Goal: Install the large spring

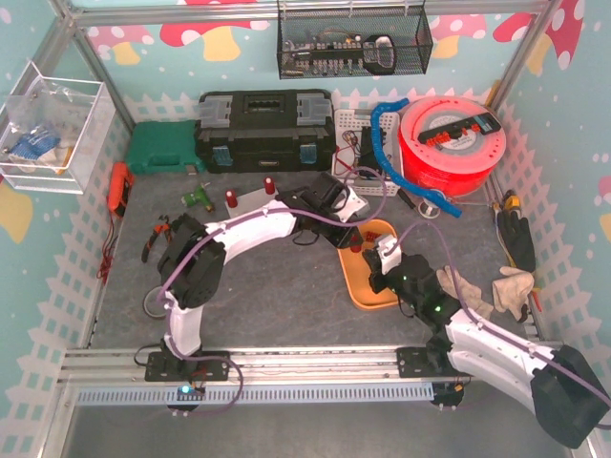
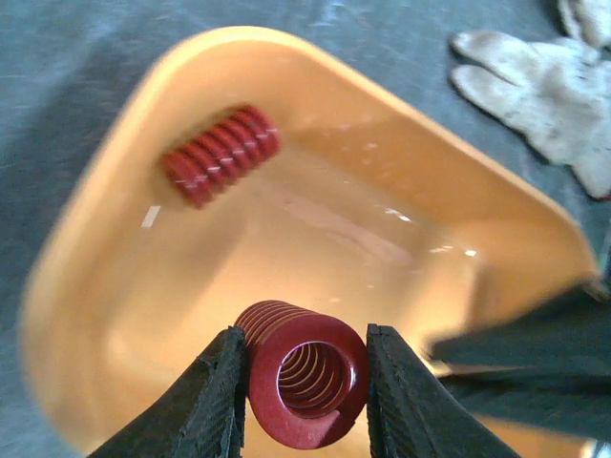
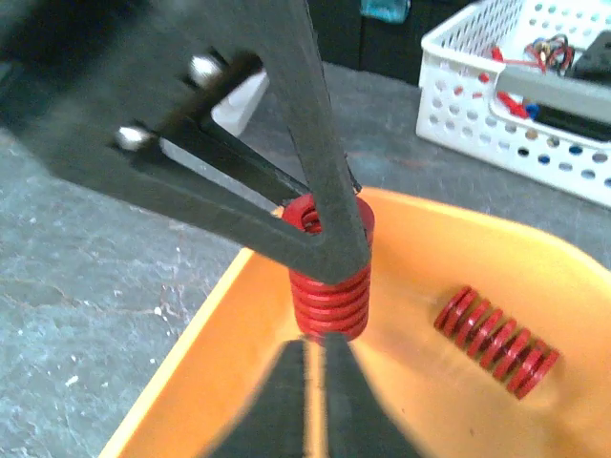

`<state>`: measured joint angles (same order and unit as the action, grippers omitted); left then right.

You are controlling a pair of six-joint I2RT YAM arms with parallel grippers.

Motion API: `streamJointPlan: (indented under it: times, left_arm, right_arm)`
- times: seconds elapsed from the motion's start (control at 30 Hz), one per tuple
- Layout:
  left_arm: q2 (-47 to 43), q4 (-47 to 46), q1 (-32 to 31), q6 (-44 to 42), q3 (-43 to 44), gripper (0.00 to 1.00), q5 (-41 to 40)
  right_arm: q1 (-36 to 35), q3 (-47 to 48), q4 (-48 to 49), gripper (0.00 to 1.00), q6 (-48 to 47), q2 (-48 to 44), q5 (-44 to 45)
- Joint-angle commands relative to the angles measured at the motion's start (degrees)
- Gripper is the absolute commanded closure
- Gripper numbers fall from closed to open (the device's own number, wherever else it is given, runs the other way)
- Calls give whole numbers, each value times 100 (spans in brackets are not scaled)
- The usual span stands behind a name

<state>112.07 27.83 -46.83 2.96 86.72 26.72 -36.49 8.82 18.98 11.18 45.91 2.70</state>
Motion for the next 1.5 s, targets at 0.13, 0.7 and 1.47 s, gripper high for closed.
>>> streamJointPlan:
  times: [0.13, 0.7, 1.47]
  left_arm:
    - [69, 47, 314, 43, 164, 77, -220]
    - [3, 38, 315, 22, 79, 62, 209]
    - [769, -746, -308, 115, 597, 59, -1909]
  right_arm:
    - [-26, 14, 515, 100, -10, 90, -217]
    - [-16, 102, 658, 100, 166, 445, -36]
    - [573, 622, -1135, 61, 1519, -505, 1717]
